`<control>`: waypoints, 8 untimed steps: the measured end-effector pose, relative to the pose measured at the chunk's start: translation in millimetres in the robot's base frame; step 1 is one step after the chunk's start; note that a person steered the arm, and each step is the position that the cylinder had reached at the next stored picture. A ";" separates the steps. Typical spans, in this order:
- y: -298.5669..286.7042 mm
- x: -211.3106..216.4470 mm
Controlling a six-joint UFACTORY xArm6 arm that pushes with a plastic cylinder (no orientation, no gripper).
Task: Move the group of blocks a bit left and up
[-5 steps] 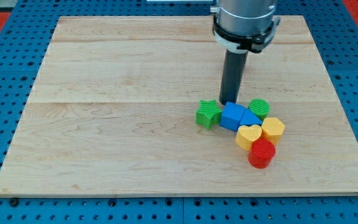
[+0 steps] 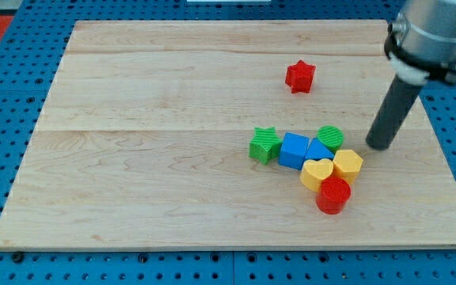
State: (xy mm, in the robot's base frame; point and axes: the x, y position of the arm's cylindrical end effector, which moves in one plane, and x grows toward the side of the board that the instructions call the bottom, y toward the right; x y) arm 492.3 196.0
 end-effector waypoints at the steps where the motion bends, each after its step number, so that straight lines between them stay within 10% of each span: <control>1: -16.0 13.0; 3: -65.9 37.7; 7: 21.0 109.7; 8: -56.2 124.5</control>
State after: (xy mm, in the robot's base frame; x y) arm 616.7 139.8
